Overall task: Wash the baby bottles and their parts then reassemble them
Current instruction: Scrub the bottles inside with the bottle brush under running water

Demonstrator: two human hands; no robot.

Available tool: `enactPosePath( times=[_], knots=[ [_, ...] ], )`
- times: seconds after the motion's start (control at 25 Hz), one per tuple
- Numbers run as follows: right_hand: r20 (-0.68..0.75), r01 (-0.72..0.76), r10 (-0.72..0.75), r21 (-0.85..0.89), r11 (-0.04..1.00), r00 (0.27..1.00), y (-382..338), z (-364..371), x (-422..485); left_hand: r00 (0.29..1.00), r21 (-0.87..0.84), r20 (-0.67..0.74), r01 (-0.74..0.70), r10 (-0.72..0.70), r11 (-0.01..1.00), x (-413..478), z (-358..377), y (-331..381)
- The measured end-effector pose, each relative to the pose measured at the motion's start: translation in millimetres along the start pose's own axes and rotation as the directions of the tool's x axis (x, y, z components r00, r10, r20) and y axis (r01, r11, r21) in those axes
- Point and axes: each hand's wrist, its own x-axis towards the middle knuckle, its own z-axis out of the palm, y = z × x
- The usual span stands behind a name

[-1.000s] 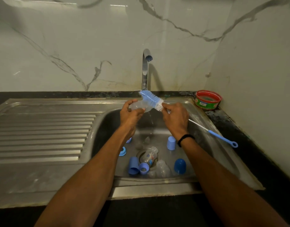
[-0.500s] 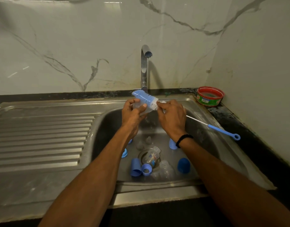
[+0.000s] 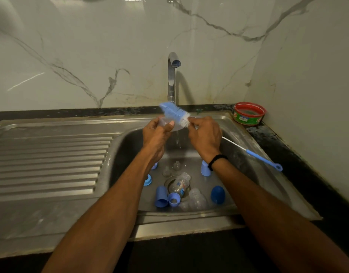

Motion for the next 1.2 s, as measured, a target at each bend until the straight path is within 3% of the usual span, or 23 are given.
enactPosePath(
  times=[0.4, 0.48, 0.6, 0.72, 1.08, 1.2],
  knots=[
    [0.004, 0.031, -0.030, -0.027, 0.999, 1.000, -3, -1, -4, 0.997, -0.162, -0.020, 0.075, -0.079, 0.984, -1, -1, 5],
    [-0.037, -0.036, 0.035, -0.033, 0.999, 0.999, -2, -2, -2, 0.996, -0.157, -0.027, 0.076, -0.081, 0.985, 1, 0, 3],
    [0.051, 0.004, -0.004, -0.004, 1.000, 0.999, -5, -1, -3, 0.996, -0.163, -0.041, 0.074, -0.081, 0.984, 0, -1, 5],
    [-0.022, -0.047, 0.046, -0.059, 0.997, 0.999, 2, -5, -1, 0.997, -0.134, -0.032, 0.070, -0.074, 0.989, 1, 4, 1],
    [0.019, 0.041, -0.041, -0.013, 0.999, 0.999, -8, 1, -7, 0.997, -0.189, -0.062, 0.043, -0.056, 0.981, 3, 0, 3],
    [-0.028, -0.030, 0.029, -0.032, 0.999, 0.999, -1, -1, -2, 0.998, -0.158, -0.062, 0.022, -0.032, 0.987, 2, 2, 3]
  ],
)
